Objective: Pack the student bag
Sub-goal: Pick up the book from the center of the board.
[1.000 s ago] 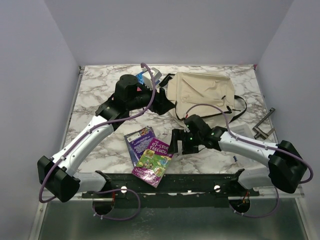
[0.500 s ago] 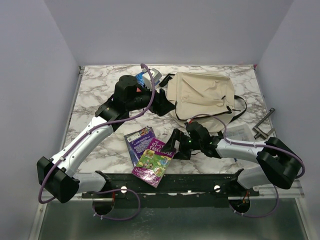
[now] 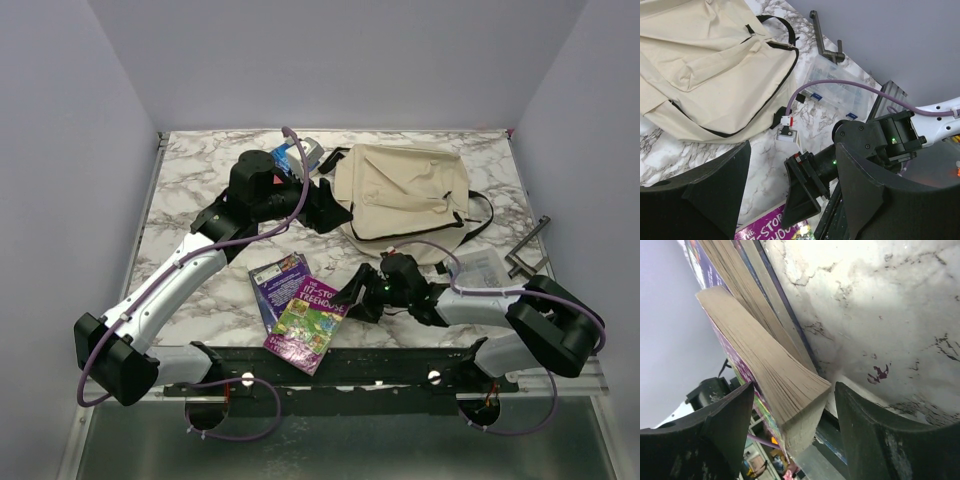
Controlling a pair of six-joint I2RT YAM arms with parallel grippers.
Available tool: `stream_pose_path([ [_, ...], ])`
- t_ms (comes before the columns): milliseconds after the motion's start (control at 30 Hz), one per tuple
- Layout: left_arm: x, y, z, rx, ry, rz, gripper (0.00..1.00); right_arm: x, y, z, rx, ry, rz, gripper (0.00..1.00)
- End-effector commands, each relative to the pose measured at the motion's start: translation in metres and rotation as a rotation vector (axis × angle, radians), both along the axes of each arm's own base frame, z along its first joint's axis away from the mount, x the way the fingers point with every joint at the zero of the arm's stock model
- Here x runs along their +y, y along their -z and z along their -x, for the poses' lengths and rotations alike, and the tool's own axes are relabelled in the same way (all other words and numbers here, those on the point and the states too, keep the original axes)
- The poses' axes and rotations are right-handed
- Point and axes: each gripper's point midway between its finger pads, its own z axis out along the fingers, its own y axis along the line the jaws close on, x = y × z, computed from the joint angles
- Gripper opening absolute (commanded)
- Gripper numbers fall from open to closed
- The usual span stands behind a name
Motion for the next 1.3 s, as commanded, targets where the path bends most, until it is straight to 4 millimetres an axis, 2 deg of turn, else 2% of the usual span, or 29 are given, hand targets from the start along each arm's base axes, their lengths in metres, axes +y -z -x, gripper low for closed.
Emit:
stream_pose_path([
  [0,-0.002,0.0,0.002,-0.001,0.025,0.013,0.71,-0.002,0.0,-0.015,-0.041,0.056,-0.001,0.64],
  [100,-0.003,0.0,0.003,0.002,0.026,0.014,0.71,-0.003,-0.003,-0.017,-0.058,0.06,-0.017,0.49],
  [267,-0.003,-0.001,0.003,0.004,0.029,0.015,0.71,-0.003,-0.019,-0.02,-0.101,0.062,-0.061,0.12],
  [333,-0.003,0.0,0.003,0.004,0.029,0.015,0.71,-0.004,-0.028,-0.023,-0.117,0.059,-0.076,0.01],
  [533,0.007,-0.006,-0.003,-0.02,-0.044,0.017,0.71,-0.025,-0.076,-0.049,-0.218,0.101,-0.08,0.01],
  [633,0.023,-0.014,-0.011,-0.026,-0.144,0.042,0.7,-0.041,-0.113,-0.07,-0.285,0.128,-0.118,0.01],
  [700,0.037,-0.023,-0.017,-0.005,-0.217,0.083,0.7,-0.056,-0.136,-0.087,-0.321,0.159,-0.131,0.0],
  [800,0.053,-0.033,-0.023,0.061,-0.271,0.182,0.7,-0.092,-0.164,-0.119,-0.369,0.241,-0.123,0.01],
  [900,0.052,-0.028,-0.02,0.141,-0.231,0.276,0.71,-0.13,-0.189,-0.146,-0.397,0.326,-0.159,0.01],
  [933,0.05,-0.032,-0.019,0.15,-0.211,0.319,0.73,-0.14,-0.198,-0.152,-0.4,0.348,-0.183,0.0],
  [1033,0.041,-0.025,-0.017,0.221,-0.146,0.389,0.76,-0.168,-0.221,-0.169,-0.42,0.421,-0.291,0.0],
  [1100,0.037,-0.021,-0.018,0.274,-0.12,0.425,0.77,-0.175,-0.23,-0.175,-0.42,0.45,-0.365,0.01],
  [1200,0.034,-0.014,-0.025,0.339,-0.111,0.468,0.79,-0.174,-0.247,-0.179,-0.445,0.458,-0.483,0.01],
  [1267,0.032,-0.008,-0.03,0.391,-0.127,0.501,0.8,-0.174,-0.25,-0.181,-0.437,0.466,-0.535,0.01],
])
